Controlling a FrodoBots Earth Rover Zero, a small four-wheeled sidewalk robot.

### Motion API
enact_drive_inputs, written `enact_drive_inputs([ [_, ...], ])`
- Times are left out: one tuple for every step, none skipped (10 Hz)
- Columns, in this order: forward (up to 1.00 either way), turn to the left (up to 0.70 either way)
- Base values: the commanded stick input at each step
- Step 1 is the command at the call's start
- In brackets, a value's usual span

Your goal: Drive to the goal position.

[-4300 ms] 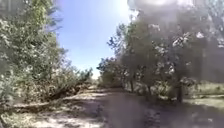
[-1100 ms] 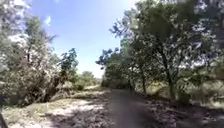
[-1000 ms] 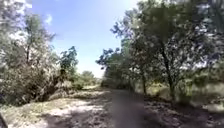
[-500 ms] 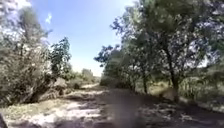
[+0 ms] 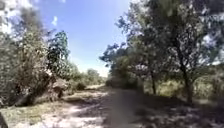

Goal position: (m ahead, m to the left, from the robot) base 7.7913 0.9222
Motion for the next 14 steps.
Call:
enact_drive_inputs([
  [0.85, 0.30],
  [0.85, 0.15],
  [0.85, 0.00],
  [0.85, 0.00],
  [0.85, 0.00],
  [0.85, 0.00],
  [0.85, 0.00],
  [0.85, 0.05],
  [0.85, 0.21],
  [0.85, 0.33],
  [0.85, 0.20],
  [0.85, 0.00],
  [0.85, 0.00],
  [0.85, 0.00],
])
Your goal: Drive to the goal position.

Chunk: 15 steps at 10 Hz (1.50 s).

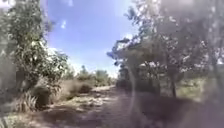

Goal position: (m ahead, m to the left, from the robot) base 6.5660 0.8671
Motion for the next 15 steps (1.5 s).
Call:
enact_drive_inputs([
  [0.85, 0.00],
  [0.85, 0.00],
  [0.85, 0.00],
  [0.85, 0.00],
  [0.85, 0.00],
  [0.85, 0.00],
  [0.85, 0.00],
  [0.85, 0.00],
  [0.85, 0.00],
  [0.85, 0.00],
  [0.85, 0.00],
  [0.85, 0.00],
  [0.85, 0.00],
  [0.85, 0.00],
  [0.85, 0.00],
])
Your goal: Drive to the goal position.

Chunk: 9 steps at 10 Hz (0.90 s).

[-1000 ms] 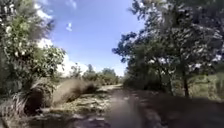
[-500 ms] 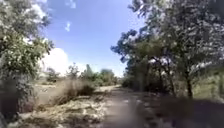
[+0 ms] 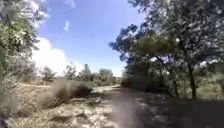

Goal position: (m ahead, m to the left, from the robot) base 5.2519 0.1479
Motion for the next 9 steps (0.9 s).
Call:
enact_drive_inputs([
  [0.85, 0.00],
  [0.85, 0.00],
  [0.85, 0.00],
  [0.85, 0.00],
  [0.85, 0.00],
  [0.85, 0.00],
  [0.85, 0.00],
  [0.85, 0.00],
  [0.85, 0.00],
])
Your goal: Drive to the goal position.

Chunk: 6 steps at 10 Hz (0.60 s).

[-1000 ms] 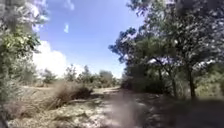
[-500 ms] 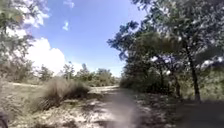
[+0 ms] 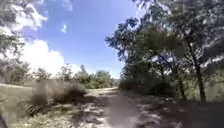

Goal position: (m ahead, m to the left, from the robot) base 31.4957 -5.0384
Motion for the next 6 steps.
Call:
enact_drive_inputs([
  [0.85, 0.00],
  [0.85, 0.00],
  [0.85, 0.00],
  [0.85, 0.00],
  [0.85, 0.00],
  [0.85, 0.00],
])
